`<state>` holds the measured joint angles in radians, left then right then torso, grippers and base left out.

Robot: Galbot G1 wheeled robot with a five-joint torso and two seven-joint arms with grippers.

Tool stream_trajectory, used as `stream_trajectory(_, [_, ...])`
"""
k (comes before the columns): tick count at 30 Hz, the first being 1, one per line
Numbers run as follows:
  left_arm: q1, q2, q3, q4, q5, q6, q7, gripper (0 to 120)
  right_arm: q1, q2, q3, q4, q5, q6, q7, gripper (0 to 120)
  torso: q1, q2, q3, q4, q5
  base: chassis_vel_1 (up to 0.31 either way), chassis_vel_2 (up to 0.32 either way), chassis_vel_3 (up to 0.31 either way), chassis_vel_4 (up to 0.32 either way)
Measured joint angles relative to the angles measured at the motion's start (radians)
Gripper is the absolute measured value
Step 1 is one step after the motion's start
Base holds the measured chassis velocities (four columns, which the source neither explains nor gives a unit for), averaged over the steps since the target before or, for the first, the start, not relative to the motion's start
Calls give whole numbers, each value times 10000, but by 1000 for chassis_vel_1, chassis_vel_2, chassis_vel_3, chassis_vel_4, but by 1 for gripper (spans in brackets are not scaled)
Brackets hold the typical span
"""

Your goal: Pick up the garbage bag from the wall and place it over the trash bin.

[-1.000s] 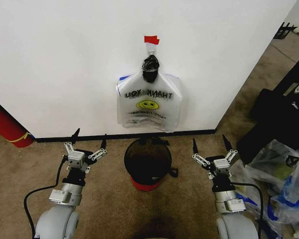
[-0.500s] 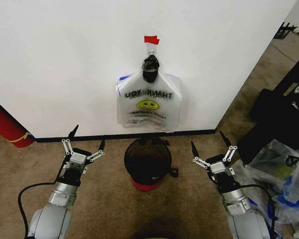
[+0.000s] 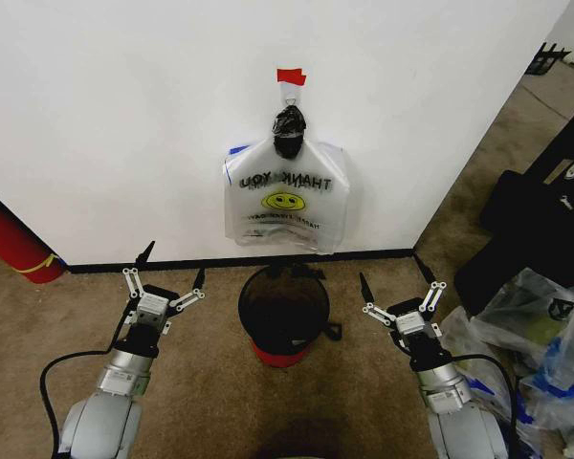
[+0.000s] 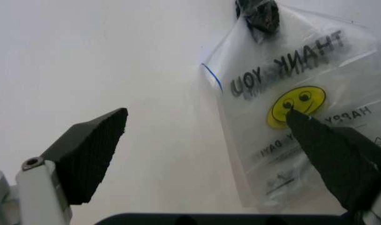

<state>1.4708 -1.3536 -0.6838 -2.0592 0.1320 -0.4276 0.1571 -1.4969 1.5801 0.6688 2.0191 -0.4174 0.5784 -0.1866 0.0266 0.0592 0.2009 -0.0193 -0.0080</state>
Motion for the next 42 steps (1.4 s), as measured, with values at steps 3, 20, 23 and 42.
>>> stream_trajectory(3, [-20, 0, 36, 17, -6, 12, -7, 100, -15, 2, 0, 0, 33, -12, 6, 100, 0, 0, 0, 0, 0, 0, 0, 0, 0])
stream_trajectory(20, [-33, 25, 593, -38, -228, 446, -479, 100, 1957, -925, -2945, 59, 6096, -3604, 1711, 100, 0, 0, 0, 1, -1, 0, 0, 0, 0])
stream_trajectory(23, [-32, 30, 788, -109, -431, 712, -645, 100, 2885, -956, -3566, -357, 6989, -3818, 1896, 100, 0, 0, 1, 1, -1, 0, 0, 0, 0])
stream_trajectory(42, [-184, -164, 703, 196, -146, 913, -651, 100, 8662, 274, -5564, -4992, 11883, -3723, 2741, 100, 1, -1, 1, -2, -1, 0, 0, 0, 0])
